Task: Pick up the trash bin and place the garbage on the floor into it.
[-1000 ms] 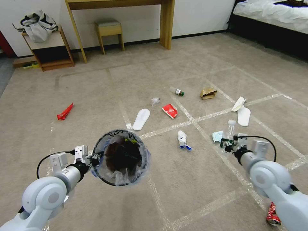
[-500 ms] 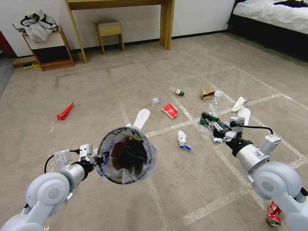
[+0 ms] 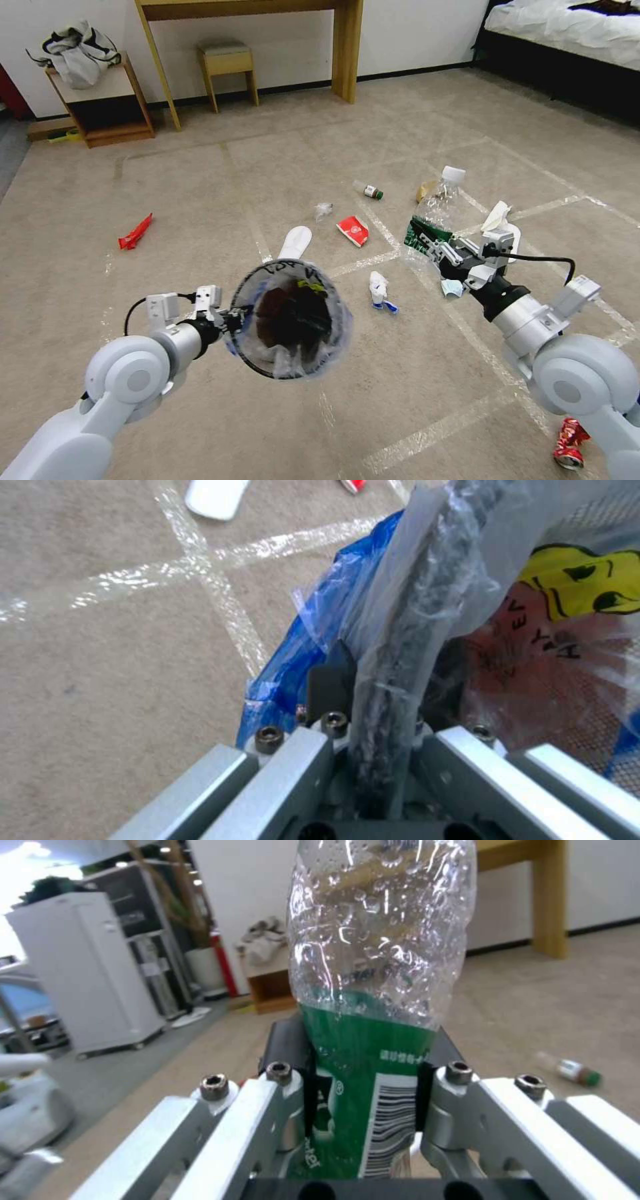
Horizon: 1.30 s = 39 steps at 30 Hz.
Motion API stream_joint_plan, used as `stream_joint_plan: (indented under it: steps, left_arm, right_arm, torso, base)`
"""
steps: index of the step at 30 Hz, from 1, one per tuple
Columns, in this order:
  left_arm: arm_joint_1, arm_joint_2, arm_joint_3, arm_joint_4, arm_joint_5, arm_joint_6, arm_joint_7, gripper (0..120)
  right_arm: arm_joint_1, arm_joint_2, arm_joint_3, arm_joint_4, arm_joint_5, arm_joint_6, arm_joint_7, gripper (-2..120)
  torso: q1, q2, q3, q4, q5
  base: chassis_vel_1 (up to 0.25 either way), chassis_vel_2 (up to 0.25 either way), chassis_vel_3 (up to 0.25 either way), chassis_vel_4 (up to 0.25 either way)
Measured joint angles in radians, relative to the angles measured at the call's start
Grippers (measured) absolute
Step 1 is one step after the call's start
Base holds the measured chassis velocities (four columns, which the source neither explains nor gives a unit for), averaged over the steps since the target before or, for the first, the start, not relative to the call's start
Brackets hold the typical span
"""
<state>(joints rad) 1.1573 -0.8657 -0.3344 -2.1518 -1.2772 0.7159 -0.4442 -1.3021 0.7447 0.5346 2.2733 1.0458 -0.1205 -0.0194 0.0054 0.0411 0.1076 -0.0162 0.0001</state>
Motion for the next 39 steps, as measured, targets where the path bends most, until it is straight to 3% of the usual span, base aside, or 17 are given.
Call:
stream_joint_plan:
  steps: [2, 4, 7, 9, 10, 13, 16, 27, 34, 39]
  left_arm:
    - [-0.014, -0.005, 0.019, 0.003, -0.017, 0.001, -0.015, 0]
    - [-0.043, -0.023, 0.059, -0.006, -0.092, 0.014, -0.075, 0]
    - [-0.048, -0.025, 0.064, -0.009, -0.106, 0.015, -0.088, 0]
    - [-0.072, -0.033, 0.098, -0.04, -0.238, 0.019, -0.213, 0]
    - [-0.088, -0.045, 0.119, -0.081, -0.358, 0.019, -0.327, 0]
    - [-0.096, -0.05, 0.137, -0.1, -0.403, 0.019, -0.376, 0]
    - [-0.12, -0.072, 0.179, -0.132, -0.493, 0.019, -0.489, 0]
    - [-0.165, -0.129, 0.212, -0.172, -0.656, -0.014, -0.624, 0]
    - [-0.167, -0.124, 0.2, -0.189, -0.693, -0.017, -0.656, 0]
    - [-0.132, -0.12, 0.175, -0.202, -0.715, -0.017, -0.674, 0]
  right_arm:
    - [-0.003, -0.001, -0.002, 0.008, -0.001, 0.003, -0.023, 21]
    - [-0.02, -0.003, -0.002, 0.031, 0.002, 0.017, -0.112, 21]
    - [-0.023, -0.003, -0.001, 0.033, 0.002, 0.019, -0.127, 21]
    - [-0.042, -0.009, -0.003, 0.039, -0.005, 0.04, -0.219, 21]
    - [-0.05, -0.014, -0.014, 0.041, -0.011, 0.054, -0.277, 21]
    - [-0.051, -0.017, -0.023, 0.041, -0.012, 0.059, -0.308, 21]
    - [-0.042, -0.025, -0.062, 0.043, -0.017, 0.062, -0.389, 21]
    - [-0.03, -0.043, -0.147, 0.017, -0.072, 0.06, -0.582, 21]
    - [-0.023, -0.035, -0.176, -0.012, -0.117, 0.064, -0.619, 21]
    - [-0.024, -0.028, -0.185, -0.039, -0.161, 0.081, -0.636, 21]
  torso:
    - [0.0, 0.0, 0.0, 0.0001, 0.0001]
    - [0.0, 0.0, 0.0, 0.0, -0.0002]
    - [0.0, 0.0, 0.0, -0.0001, -0.0003]
    - [0.0, 0.0, 0.0, -0.0002, 0.0001]
    - [0.0, 0.0, 0.0, -0.0002, 0.0]
    - [0.0, 0.0, 0.0, -0.0002, 0.0002]
    - [0.0, 0.0, 0.0, 0.0, 0.0002]
    - [0.0, 0.0, 0.0, -0.0001, -0.0001]
    - [0.0, 0.0, 0.0, -0.0001, 0.0]
    - [0.0, 0.0, 0.0, -0.0001, -0.0001]
  base:
    - [0.0, 0.0, 0.0, 0.0]
    - [0.0, 0.0, 0.0, 0.0]
    - [0.0, 0.0, 0.0, 0.0]
    - [0.0, 0.0, 0.0, 0.0]
    - [0.0, 0.0, 0.0, 0.0]
    - [0.0, 0.0, 0.0, 0.0]
    - [0.0, 0.0, 0.0, 0.0]
    - [0.0, 0.0, 0.0, 0.0]
    - [0.0, 0.0, 0.0, 0.0]
    - [0.0, 0.0, 0.0, 0.0]
